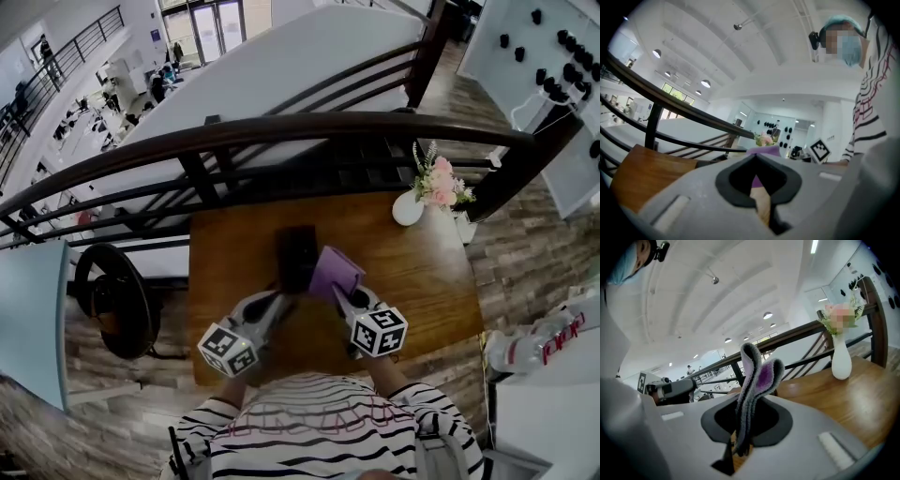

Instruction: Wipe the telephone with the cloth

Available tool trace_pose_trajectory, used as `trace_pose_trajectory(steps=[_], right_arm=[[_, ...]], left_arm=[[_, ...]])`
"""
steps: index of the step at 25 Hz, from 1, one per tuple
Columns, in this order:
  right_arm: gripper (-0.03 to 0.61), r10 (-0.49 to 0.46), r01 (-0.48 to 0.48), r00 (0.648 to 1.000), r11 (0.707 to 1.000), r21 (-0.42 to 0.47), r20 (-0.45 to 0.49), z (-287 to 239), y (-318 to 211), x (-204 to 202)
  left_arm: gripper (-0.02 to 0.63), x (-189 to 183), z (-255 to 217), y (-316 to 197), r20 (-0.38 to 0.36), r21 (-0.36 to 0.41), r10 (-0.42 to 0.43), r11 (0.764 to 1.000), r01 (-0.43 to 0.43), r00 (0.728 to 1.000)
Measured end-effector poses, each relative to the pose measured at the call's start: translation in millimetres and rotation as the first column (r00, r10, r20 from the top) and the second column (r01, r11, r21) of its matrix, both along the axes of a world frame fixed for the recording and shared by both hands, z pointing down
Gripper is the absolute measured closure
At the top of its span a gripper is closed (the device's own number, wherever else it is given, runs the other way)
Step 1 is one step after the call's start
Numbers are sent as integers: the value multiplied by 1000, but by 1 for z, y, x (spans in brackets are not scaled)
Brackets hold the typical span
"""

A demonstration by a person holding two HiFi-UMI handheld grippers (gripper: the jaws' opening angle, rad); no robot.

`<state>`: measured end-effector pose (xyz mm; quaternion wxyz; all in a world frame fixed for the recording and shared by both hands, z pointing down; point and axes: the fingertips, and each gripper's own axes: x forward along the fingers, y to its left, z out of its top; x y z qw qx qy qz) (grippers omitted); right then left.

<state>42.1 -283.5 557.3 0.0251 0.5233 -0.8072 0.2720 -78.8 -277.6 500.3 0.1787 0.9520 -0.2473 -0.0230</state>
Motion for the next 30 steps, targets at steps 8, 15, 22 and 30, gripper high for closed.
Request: trace_pose_trajectory(steps=[8,15,22,30], right_arm=[[541,29,-32,999,997,75,39,-30,28,-17],[541,37,-41,998,995,86,46,-37,48,-35],[543,47,-49,999,995,85,27,-40,61,-47],[543,53,-54,999,996,74,6,-36,61,-52]], left_arm=[[612,-21,2,11,2,9,11,1000,-11,1000],[612,-37,2,20,2,12,23,1000,-23,1000],[612,-50,5,27,-4,-2,29,1000,-29,1000],[612,-56,8,25,-11,-9,28,1000,-28,1000]])
